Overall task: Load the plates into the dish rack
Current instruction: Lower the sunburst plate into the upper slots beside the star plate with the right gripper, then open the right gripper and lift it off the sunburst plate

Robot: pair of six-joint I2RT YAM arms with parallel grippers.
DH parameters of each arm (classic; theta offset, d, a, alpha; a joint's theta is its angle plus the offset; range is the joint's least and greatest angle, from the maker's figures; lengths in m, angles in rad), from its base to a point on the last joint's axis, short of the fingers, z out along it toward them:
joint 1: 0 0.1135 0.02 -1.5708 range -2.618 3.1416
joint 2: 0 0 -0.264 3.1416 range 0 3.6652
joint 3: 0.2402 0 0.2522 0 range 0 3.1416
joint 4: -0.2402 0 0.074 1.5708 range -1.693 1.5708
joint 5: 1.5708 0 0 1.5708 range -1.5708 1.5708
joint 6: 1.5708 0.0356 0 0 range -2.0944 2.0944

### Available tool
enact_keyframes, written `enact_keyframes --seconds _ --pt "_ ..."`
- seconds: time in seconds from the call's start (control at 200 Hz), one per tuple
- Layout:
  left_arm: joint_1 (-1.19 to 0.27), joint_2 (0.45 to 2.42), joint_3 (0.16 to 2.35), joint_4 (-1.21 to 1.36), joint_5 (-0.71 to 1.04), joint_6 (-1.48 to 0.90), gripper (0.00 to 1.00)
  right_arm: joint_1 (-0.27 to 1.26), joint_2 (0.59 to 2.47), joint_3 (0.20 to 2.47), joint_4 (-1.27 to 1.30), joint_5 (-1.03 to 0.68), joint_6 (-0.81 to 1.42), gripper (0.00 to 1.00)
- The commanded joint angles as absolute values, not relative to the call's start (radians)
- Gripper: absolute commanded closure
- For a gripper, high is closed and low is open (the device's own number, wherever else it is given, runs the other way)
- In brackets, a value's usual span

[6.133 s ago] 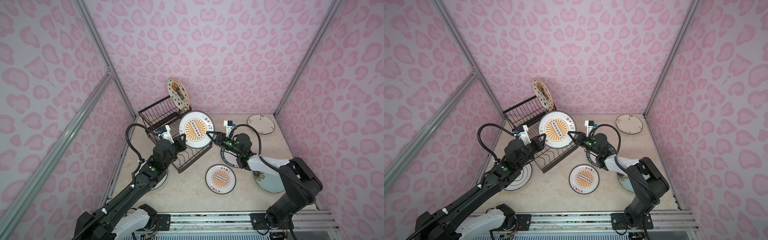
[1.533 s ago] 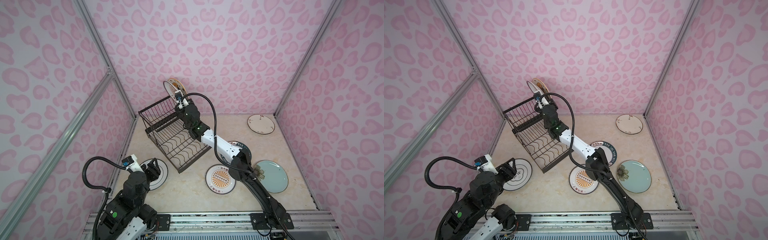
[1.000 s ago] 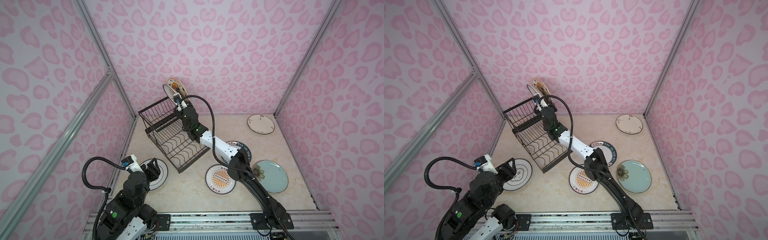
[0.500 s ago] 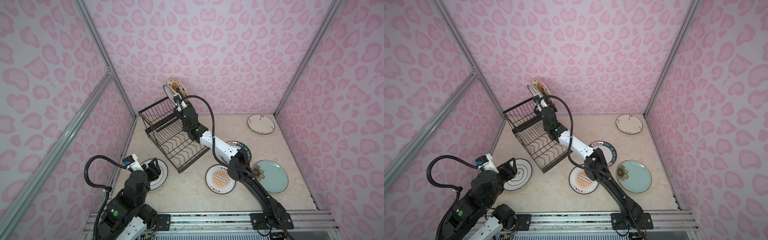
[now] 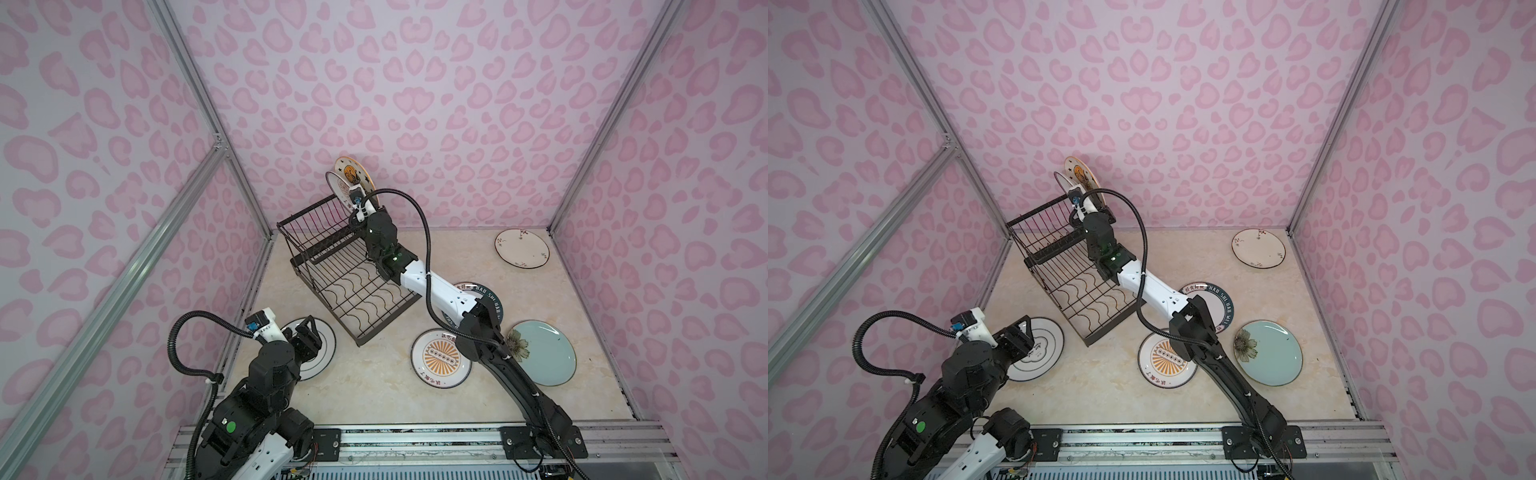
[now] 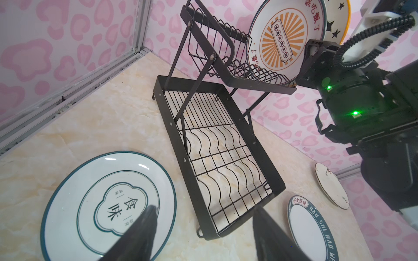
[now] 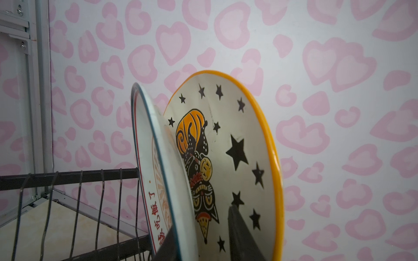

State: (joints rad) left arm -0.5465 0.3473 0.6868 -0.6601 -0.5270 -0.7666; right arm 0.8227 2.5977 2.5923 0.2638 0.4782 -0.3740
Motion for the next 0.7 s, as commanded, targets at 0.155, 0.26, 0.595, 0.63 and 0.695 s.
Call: enact_keyframes --seconds 0.155,0.26,0.595,0.63,0.695 --pt "-0.546 0.346 0.693 -0.661 -0.524 -0.768 0.31 0.824 2.53 2.511 0.321 0.498 -0.351 0.58" --pt "-0.546 0.346 0.693 -0.661 -0.522 -0.769 0.31 0.824 2.52 2.51 0.32 0.508 -0.351 0.57" --pt "-0.546 0.352 0.696 -0.657 -0.513 -0.771 0.31 0.812 2.512 2.553 0.272 0.541 -0.336 0.56" --pt "-0.546 0.354 0.695 -0.657 -0.512 -0.773 0.31 0.811 2.511 2.553 0.266 0.541 -0.333 0.56" --pt "-0.546 0.358 0.695 -0.655 -0.507 -0.772 0.31 0.809 2.509 2.553 0.262 0.544 -0.327 0.56"
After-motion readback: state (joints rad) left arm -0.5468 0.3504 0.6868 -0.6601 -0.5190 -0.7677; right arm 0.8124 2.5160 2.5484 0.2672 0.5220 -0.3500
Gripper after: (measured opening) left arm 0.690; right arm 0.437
